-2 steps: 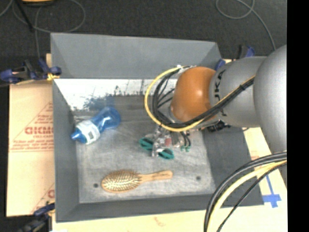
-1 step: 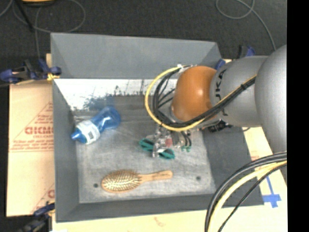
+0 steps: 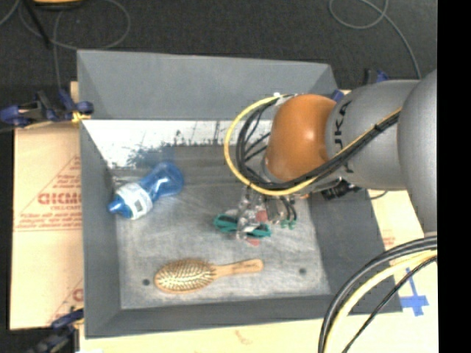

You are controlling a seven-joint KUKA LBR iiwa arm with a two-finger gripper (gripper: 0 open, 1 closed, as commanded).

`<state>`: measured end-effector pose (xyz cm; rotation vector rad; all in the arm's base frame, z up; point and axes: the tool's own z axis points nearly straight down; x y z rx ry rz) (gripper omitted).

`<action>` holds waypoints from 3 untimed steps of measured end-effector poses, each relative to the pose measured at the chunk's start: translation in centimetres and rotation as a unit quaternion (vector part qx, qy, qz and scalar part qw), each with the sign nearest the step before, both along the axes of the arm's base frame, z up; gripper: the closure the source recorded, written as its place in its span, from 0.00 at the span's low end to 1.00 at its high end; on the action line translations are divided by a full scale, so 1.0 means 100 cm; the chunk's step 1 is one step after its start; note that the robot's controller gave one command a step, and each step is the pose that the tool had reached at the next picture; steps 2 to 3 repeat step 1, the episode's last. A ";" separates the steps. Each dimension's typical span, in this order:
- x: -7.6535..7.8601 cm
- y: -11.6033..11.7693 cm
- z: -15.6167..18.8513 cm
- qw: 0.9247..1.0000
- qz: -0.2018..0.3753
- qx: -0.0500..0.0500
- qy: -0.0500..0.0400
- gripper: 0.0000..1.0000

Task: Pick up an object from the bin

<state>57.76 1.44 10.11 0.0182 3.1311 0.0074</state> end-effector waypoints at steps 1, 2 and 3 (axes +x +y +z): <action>0.000 -0.001 0.019 1.000 0.000 -0.001 0.003 1.00; 0.000 -0.001 0.019 1.000 0.000 -0.001 0.003 1.00; 0.000 -0.001 0.019 1.000 0.000 -0.001 0.003 1.00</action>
Offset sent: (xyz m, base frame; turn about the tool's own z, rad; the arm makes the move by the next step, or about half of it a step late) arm 0.0000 0.0001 0.0474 0.0000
